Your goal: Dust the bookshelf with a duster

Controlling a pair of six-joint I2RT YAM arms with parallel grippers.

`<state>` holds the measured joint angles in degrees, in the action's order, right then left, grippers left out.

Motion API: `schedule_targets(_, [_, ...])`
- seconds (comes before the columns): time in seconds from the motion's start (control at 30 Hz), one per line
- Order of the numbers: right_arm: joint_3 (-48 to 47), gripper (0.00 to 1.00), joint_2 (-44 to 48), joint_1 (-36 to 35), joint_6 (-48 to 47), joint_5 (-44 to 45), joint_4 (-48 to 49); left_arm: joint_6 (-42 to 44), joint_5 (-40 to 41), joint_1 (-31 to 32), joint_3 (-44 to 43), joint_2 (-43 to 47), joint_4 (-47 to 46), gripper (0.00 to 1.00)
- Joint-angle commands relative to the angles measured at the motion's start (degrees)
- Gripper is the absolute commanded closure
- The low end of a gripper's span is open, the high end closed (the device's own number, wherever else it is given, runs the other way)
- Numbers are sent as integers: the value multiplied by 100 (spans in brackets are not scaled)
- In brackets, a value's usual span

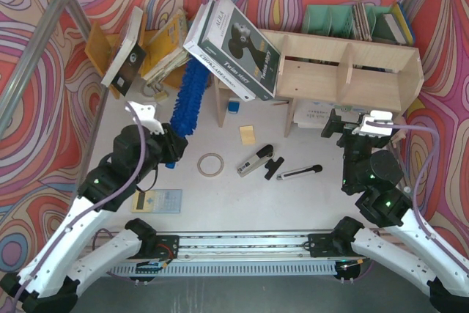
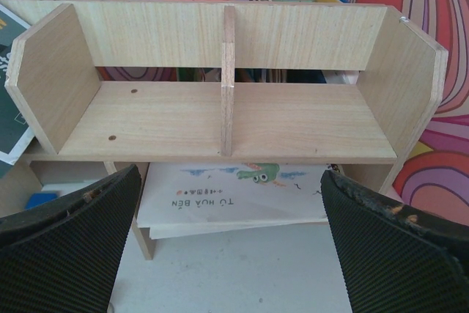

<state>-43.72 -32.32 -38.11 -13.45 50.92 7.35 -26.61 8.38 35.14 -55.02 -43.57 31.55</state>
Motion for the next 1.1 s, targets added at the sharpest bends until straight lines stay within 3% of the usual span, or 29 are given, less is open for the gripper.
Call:
schedule_targets(0.0, [-15,1,44,31,54,-20,-16,305,95,-24,-271,194,-264,100])
schedule_targets(0.3, [-14,1,72,32,76,-11,-35,44,63,-24,-8,118,-306,100])
schedule_targets(0.83, [-32,1,27,31,90,-21,-71,-885,-636,-24,2153,-65,-1324,100])
schedule_targets(1.07, [-31,1,-18,33,97,-20,-71,-767,-601,-24,2006,-342,-1334,100])
